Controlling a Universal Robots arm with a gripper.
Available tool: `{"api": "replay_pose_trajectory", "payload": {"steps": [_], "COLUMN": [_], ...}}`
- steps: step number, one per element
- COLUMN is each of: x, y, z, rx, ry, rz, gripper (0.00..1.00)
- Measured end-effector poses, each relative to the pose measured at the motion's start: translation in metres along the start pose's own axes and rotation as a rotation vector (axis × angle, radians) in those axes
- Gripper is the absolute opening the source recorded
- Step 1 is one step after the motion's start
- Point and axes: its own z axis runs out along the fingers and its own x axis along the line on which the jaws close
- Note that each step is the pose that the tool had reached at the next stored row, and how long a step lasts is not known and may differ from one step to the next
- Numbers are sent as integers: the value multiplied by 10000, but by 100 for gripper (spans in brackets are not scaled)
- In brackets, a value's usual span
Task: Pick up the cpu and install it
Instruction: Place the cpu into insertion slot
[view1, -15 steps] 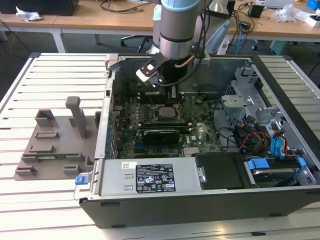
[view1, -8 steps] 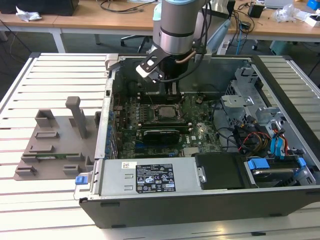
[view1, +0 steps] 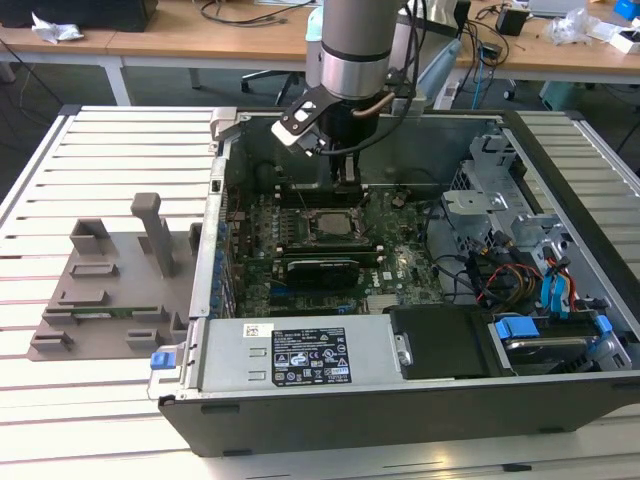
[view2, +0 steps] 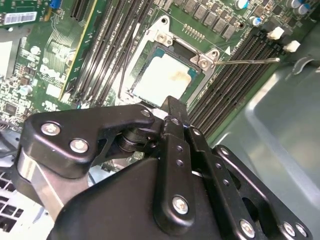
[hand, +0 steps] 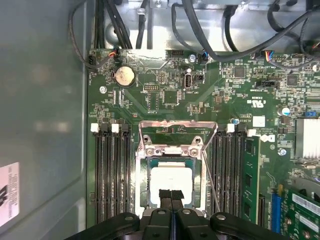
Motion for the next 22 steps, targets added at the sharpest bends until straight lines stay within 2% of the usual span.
{"api": "replay_pose_trajectory", "payload": {"steps": [5, 13, 16, 19, 22], "x": [-2, -3, -3, -4, -5], "y": [1, 1, 2, 3, 3], "z": [-196, -266, -343, -484, -524], "rx": [1, 1, 0, 0, -1], "ry": [-1, -2, 0, -1, 2], "rz": [0, 0, 1, 0, 0], "gripper": [11, 11, 11, 11, 11]}}
